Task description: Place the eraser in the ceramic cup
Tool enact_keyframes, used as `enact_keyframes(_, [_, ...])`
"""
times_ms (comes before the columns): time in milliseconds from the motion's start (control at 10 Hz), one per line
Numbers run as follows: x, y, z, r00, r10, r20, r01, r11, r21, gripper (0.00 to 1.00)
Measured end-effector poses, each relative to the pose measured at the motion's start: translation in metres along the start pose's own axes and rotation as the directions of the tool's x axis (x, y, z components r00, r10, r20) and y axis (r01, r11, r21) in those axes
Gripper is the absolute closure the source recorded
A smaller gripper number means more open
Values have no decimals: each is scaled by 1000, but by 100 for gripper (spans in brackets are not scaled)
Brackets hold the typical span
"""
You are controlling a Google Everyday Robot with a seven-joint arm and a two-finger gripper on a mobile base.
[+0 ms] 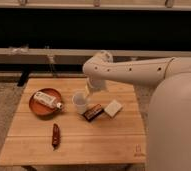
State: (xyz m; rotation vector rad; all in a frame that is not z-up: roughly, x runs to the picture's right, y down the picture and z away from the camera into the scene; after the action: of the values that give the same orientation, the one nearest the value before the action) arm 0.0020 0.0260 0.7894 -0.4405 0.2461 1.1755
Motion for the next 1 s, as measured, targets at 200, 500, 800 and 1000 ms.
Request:
enact_keyframes(200, [-5, 11, 9, 999, -39, -11, 39, 999, 0, 20])
enact_keyframes(500, [-13, 16, 36, 997, -59, -45, 59, 998, -2, 20])
enact_keyframes(800, [-19, 19, 52, 995, -63, -73, 64, 998, 10, 20])
enact_keyframes(1000, [-22, 15, 63, 994, -52, -91, 55, 998, 22, 20])
